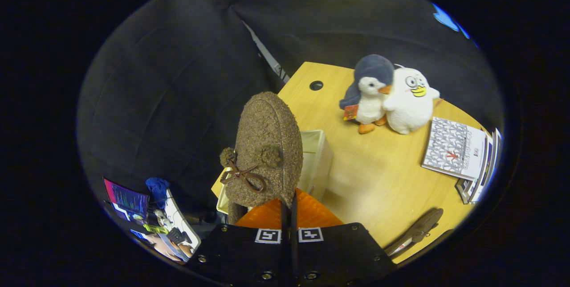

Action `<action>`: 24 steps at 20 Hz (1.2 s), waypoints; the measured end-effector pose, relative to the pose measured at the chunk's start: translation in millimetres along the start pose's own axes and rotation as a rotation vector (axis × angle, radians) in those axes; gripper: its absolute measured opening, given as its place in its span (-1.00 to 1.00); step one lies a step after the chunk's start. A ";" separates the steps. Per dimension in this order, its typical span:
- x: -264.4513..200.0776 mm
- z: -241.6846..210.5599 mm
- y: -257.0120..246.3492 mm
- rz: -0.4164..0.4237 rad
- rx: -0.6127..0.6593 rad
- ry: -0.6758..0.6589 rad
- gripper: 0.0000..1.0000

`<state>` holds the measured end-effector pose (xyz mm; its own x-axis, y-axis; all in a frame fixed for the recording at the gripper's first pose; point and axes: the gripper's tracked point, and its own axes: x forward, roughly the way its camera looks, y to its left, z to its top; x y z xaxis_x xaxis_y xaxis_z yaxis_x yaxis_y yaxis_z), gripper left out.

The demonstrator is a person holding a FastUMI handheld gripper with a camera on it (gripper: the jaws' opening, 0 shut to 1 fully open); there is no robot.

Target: Open the storage box then place both shoes into the box .Put the left shoe in first, then the right shoe, with the right side of both shoes facing outward in a uniform manner.

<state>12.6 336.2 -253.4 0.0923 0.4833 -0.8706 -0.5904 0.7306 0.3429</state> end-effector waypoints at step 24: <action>189.9 -48.9 -18.6 -0.211 -0.202 0.328 -0.59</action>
<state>1.8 390.8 -442.4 -0.0122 0.1308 -0.9913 -0.7335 0.6726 0.0978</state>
